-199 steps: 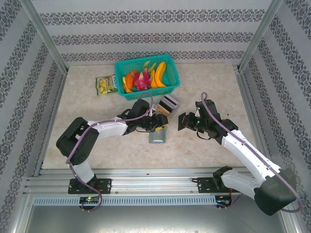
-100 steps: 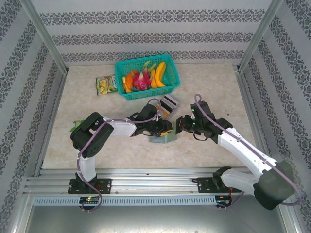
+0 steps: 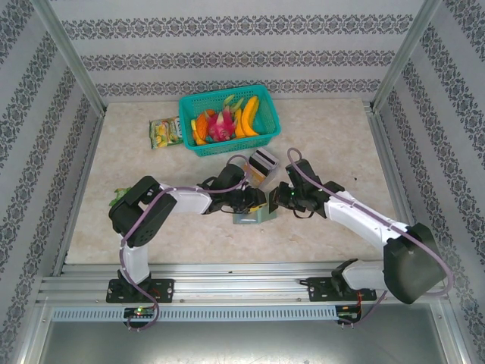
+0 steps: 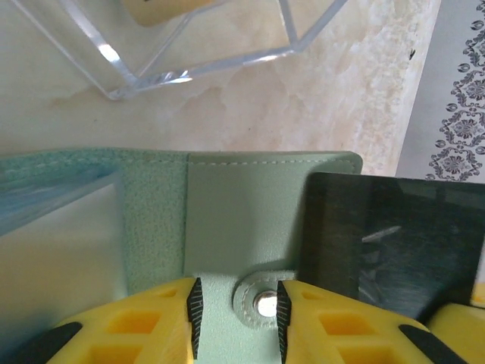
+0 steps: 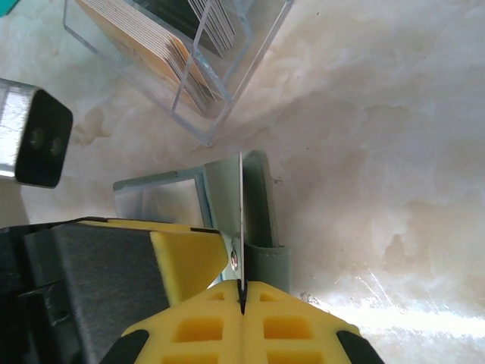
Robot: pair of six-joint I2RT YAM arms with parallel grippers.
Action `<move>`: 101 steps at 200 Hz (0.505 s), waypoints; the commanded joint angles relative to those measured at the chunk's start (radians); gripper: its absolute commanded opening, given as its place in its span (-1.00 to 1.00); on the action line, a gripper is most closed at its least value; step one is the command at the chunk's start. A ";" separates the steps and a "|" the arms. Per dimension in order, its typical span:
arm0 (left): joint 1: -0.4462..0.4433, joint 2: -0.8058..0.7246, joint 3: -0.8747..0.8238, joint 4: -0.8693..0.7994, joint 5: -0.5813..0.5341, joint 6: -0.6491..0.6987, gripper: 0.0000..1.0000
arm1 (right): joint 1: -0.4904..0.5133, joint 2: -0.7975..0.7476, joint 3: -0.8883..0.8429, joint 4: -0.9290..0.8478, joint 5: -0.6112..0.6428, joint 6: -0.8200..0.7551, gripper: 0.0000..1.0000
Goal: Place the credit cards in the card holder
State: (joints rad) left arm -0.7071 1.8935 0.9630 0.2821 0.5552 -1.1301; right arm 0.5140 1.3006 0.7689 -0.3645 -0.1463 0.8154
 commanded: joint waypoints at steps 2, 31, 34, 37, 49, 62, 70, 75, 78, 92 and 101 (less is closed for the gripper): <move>-0.009 -0.088 -0.038 -0.044 -0.040 0.044 -0.25 | 0.013 0.032 -0.012 0.018 0.004 -0.020 -1.00; -0.009 -0.163 -0.072 -0.118 -0.089 0.092 -0.21 | 0.021 0.046 -0.038 0.116 -0.054 -0.031 -1.00; -0.007 -0.169 -0.075 -0.133 -0.100 0.097 -0.21 | 0.022 0.045 -0.042 0.122 -0.059 -0.028 -1.00; -0.006 -0.175 -0.078 -0.147 -0.111 0.100 -0.21 | 0.021 0.045 -0.043 0.130 -0.063 -0.025 -1.00; 0.001 -0.192 -0.095 -0.182 -0.141 0.110 -0.21 | 0.023 0.042 -0.050 0.156 -0.077 -0.022 -1.00; 0.009 -0.208 -0.110 -0.201 -0.164 0.108 -0.20 | 0.023 0.032 -0.056 0.167 -0.075 -0.021 -1.00; 0.012 -0.217 -0.120 -0.204 -0.173 0.115 -0.17 | 0.023 0.026 -0.061 0.175 -0.074 -0.021 -1.00; 0.014 -0.221 -0.120 -0.209 -0.173 0.119 -0.16 | 0.021 0.023 -0.062 0.176 -0.075 -0.022 -1.00; 0.015 -0.223 -0.119 -0.216 -0.175 0.124 -0.16 | 0.022 0.023 -0.062 0.176 -0.076 -0.022 -1.00; 0.017 -0.244 -0.129 -0.212 -0.178 0.138 -0.09 | 0.021 0.030 -0.059 0.169 -0.087 -0.031 -1.00; 0.017 -0.263 -0.136 -0.200 -0.177 0.142 -0.02 | 0.021 0.036 -0.054 0.152 -0.076 -0.032 -1.00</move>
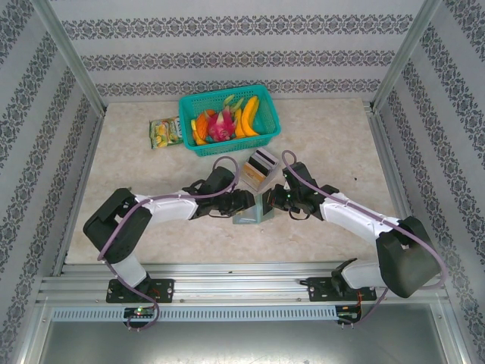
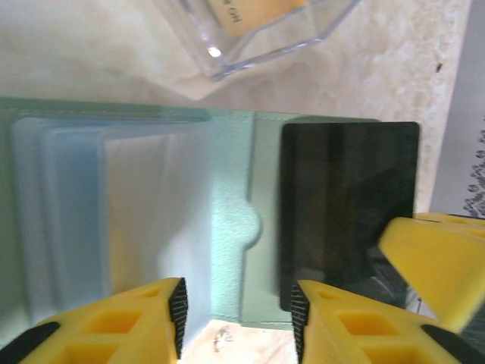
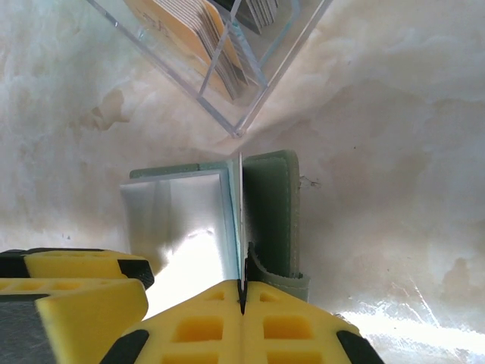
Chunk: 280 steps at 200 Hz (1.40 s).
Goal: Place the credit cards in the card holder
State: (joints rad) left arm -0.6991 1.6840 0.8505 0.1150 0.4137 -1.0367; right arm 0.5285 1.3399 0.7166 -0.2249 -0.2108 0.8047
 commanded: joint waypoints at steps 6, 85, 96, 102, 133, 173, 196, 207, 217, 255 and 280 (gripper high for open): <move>0.009 -0.069 -0.028 -0.026 -0.037 0.054 0.01 | 0.006 0.003 -0.001 0.004 -0.004 -0.019 -1.00; 0.009 -0.073 0.007 -0.088 -0.037 0.070 0.19 | 0.004 0.006 0.016 -0.015 0.015 -0.024 -1.00; 0.008 -0.056 0.008 -0.070 -0.026 0.059 0.19 | 0.002 0.004 0.020 -0.021 0.016 -0.025 -1.00; 0.009 -0.049 0.010 -0.070 -0.027 0.057 0.19 | 0.002 0.002 0.022 -0.025 0.017 -0.027 -1.00; 0.007 -0.004 0.034 -0.037 0.009 0.047 0.21 | 0.001 -0.007 0.029 -0.036 0.018 -0.029 -1.00; 0.000 0.026 0.064 0.057 0.069 0.039 0.04 | -0.005 -0.059 0.024 -0.055 0.039 -0.025 -1.00; -0.003 0.062 0.108 0.062 0.115 0.055 -0.06 | -0.016 -0.114 0.017 -0.087 0.079 -0.020 -1.00; -0.005 0.088 0.124 0.079 0.140 0.049 -0.07 | -0.019 -0.148 0.014 -0.107 0.113 -0.019 -1.00; -0.007 0.113 0.134 0.110 0.167 0.035 -0.07 | -0.024 -0.176 0.012 -0.137 0.146 -0.018 -1.00; -0.025 0.215 0.183 0.142 0.196 -0.004 -0.15 | -0.062 -0.266 -0.003 -0.173 0.157 -0.009 -1.00; -0.028 0.253 0.167 0.211 0.197 -0.059 -0.28 | -0.065 -0.279 -0.002 -0.151 0.114 0.004 -1.00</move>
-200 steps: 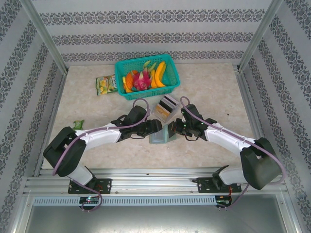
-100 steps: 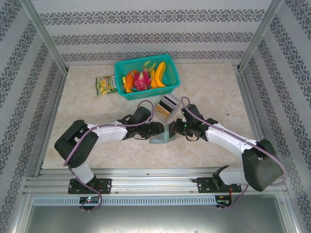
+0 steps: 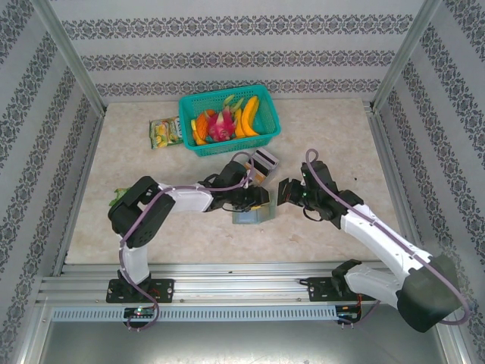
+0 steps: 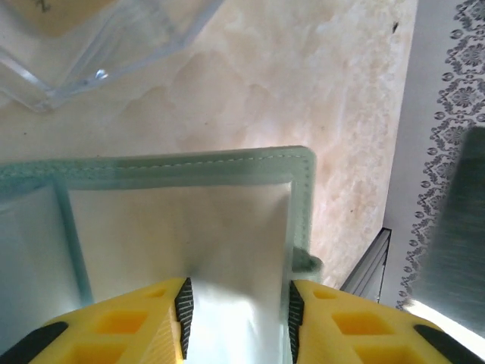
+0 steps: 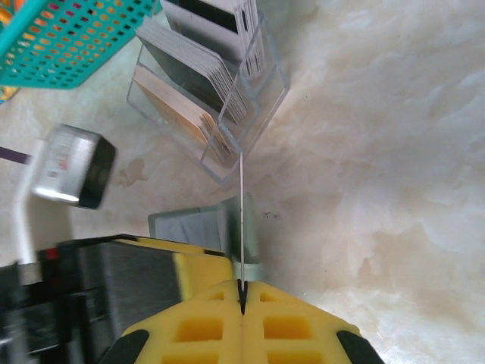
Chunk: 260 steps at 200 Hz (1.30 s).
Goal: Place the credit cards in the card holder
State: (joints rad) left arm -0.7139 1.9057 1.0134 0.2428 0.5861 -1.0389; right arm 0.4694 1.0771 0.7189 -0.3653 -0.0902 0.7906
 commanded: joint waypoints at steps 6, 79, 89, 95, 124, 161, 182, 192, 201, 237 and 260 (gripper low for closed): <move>-0.015 0.035 0.006 0.072 0.018 -0.055 -0.30 | -0.006 -0.015 -0.003 -0.003 -0.019 0.021 -1.00; -0.018 -0.011 -0.032 0.020 -0.051 -0.033 -0.39 | 0.028 0.073 -0.018 0.078 -0.063 0.056 -1.00; -0.019 -0.022 -0.036 0.018 -0.062 -0.032 -0.40 | 0.030 0.080 -0.021 0.081 -0.056 0.059 -1.00; -0.019 -0.028 -0.040 0.019 -0.069 -0.031 -0.40 | 0.031 0.085 -0.021 0.078 -0.049 0.062 -1.00; -0.019 -0.044 -0.037 0.003 -0.085 -0.018 -0.43 | 0.032 0.115 -0.033 0.103 -0.068 0.067 -1.00; -0.007 -0.066 -0.097 0.122 -0.083 -0.054 -0.29 | 0.041 0.121 -0.053 0.163 -0.110 0.080 -1.00; -0.004 -0.042 -0.116 0.214 -0.054 -0.093 -0.24 | 0.041 0.133 -0.071 0.226 -0.153 0.109 -1.00; -0.004 -0.033 -0.133 0.274 -0.050 -0.121 -0.21 | 0.040 0.138 -0.069 0.220 -0.156 0.111 -1.00; -0.003 -0.028 -0.151 0.322 -0.052 -0.143 -0.18 | 0.040 0.131 -0.070 0.208 -0.140 0.112 -1.00; 0.004 -0.001 -0.184 0.464 -0.037 -0.202 -0.07 | 0.008 0.146 -0.118 0.295 -0.224 0.151 -1.00; 0.012 0.016 -0.204 0.556 -0.029 -0.243 -0.04 | -0.003 0.152 -0.145 0.337 -0.231 0.173 -1.00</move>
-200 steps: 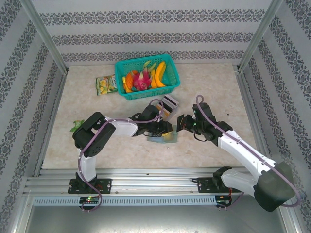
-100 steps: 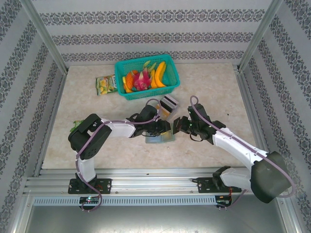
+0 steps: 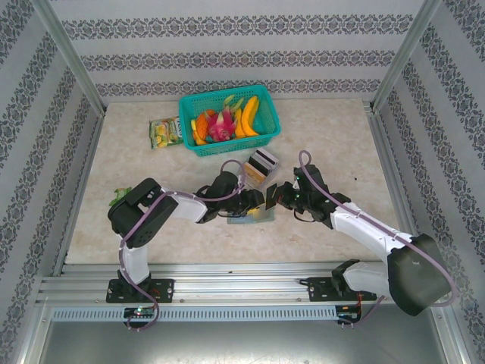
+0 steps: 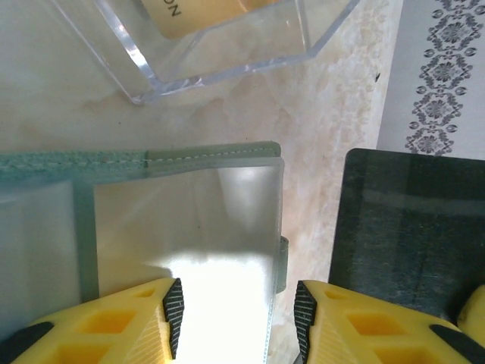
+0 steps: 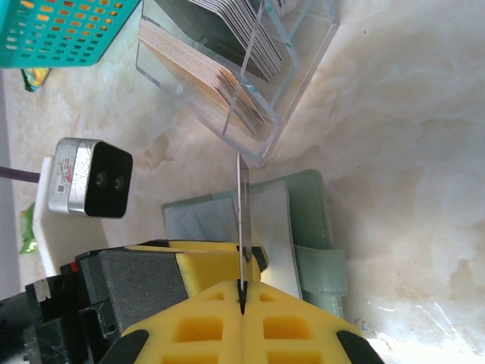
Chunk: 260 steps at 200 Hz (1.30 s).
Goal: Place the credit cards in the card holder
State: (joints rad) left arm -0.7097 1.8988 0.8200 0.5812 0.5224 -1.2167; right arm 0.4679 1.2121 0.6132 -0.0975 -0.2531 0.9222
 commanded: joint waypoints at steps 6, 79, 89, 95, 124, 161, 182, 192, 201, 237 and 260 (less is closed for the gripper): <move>0.010 0.025 -0.014 0.234 0.034 -0.074 -0.04 | -0.004 0.014 -0.046 0.080 -0.072 0.046 -1.00; 0.023 0.028 -0.060 0.299 0.015 -0.106 -0.03 | -0.057 -0.006 -0.082 0.097 -0.096 0.055 -1.00; 0.023 0.028 -0.059 0.297 0.012 -0.109 -0.04 | -0.057 -0.004 -0.078 0.082 -0.102 0.049 -1.00; 0.023 0.029 -0.061 0.297 0.010 -0.109 -0.05 | -0.060 -0.007 -0.077 0.065 -0.092 0.047 -1.00; 0.023 0.032 -0.049 0.276 0.025 -0.102 -0.04 | -0.058 -0.028 -0.119 0.171 -0.128 0.074 -1.00; 0.023 0.054 -0.048 0.342 0.053 -0.117 -0.09 | -0.064 0.004 -0.122 0.261 -0.181 0.102 -1.00; 0.024 0.059 -0.049 0.379 0.070 -0.122 -0.13 | -0.070 0.033 -0.132 0.319 -0.217 0.121 -1.00; 0.025 0.063 -0.043 0.395 0.081 -0.124 -0.14 | -0.078 0.055 -0.134 0.355 -0.246 0.123 -1.00; 0.026 0.066 -0.043 0.414 0.084 -0.130 -0.15 | -0.086 0.075 -0.136 0.376 -0.274 0.131 -1.00; 0.032 0.077 -0.047 0.464 0.085 -0.159 -0.28 | -0.106 0.126 -0.145 0.399 -0.301 0.123 -1.00; 0.033 0.074 -0.055 0.477 0.081 -0.163 -0.37 | -0.119 0.131 -0.148 0.394 -0.301 0.114 -1.00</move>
State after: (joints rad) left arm -0.6819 1.9724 0.7631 0.9531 0.5766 -1.3651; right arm 0.3595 1.3334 0.4816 0.2596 -0.5186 1.0428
